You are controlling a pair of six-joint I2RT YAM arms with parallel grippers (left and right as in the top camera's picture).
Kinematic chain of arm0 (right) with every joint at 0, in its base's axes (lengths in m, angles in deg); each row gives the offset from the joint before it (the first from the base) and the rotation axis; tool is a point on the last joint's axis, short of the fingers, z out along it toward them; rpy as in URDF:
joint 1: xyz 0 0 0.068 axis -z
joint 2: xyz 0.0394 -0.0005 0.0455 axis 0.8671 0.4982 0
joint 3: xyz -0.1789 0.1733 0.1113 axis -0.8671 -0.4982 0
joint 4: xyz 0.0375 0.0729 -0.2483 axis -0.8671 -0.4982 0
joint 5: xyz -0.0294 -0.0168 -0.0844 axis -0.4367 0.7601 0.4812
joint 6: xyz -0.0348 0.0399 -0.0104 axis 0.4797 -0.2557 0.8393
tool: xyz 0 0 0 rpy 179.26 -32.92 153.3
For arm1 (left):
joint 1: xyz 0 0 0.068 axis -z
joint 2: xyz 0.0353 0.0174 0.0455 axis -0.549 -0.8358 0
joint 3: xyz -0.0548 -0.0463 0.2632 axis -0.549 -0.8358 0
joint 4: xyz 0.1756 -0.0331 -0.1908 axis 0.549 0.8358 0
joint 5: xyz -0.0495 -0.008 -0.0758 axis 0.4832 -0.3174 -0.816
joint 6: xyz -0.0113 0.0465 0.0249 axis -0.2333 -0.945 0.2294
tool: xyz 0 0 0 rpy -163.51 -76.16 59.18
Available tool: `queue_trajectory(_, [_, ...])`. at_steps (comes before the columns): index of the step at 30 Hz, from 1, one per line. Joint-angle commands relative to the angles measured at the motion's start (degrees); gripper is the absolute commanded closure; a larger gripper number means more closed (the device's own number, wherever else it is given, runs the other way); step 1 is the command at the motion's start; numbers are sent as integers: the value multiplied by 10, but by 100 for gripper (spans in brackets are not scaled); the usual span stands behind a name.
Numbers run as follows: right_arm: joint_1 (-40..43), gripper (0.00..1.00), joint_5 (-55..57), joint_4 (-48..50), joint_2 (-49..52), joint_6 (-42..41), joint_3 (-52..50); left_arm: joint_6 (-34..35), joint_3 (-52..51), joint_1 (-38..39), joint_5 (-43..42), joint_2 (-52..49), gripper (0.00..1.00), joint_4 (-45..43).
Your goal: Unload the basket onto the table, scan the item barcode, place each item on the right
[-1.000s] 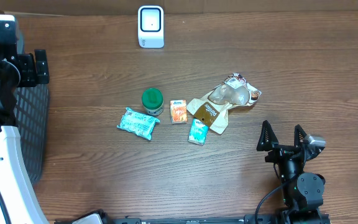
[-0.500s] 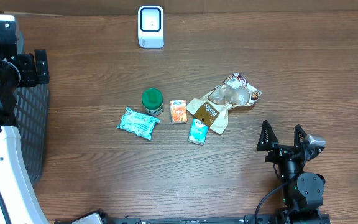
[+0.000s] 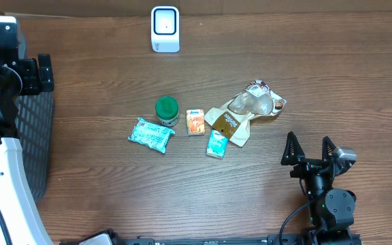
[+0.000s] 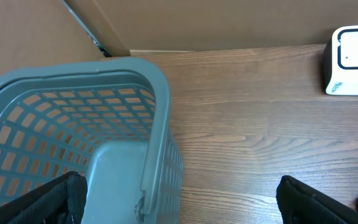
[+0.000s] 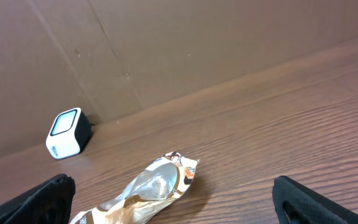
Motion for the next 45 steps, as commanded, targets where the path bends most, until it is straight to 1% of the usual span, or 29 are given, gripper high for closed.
queue_trajectory(1, [1,0,4,14,-1,4,-6,-11,12,-2,-9,-2,0,0])
queue_trajectory(7, [1,0,-6,24,-1,-2,-6,-11,12,-2,-8,-2,0,-1])
queue_trajectory(13, [1,0,-129,30,-1,-2,3,-11,12,-2,-8,-2,1,0])
queue_trajectory(17, [1,0,-155,-9,1,1,47,-11,12,-2,-8,-2,0,0])
queue_trajectory(22, [1,0,-167,-96,47,3,154,-11,12,-2,-8,-2,0,0])
queue_trajectory(30, [1,0,-169,-278,235,5,376,-11,12,-2,-8,-2,1,0])
queue_trajectory(31, [1,0,-169,-317,281,5,421,-11,12,-2,-9,-2,1,0])
queue_trajectory(36, [1,0,-197,-416,425,4,540,-10,12,-2,-8,-2,0,0])
queue_trajectory(39, [1,0,-229,-426,507,3,573,-11,12,-2,-8,-2,1,0])
queue_trajectory(43, [1,0,-250,-408,594,-31,573,-11,12,-2,-8,-2,0,0])
queue_trajectory(45, [1,0,-267,-395,651,-31,573,-11,12,-2,-8,-2,0,0])
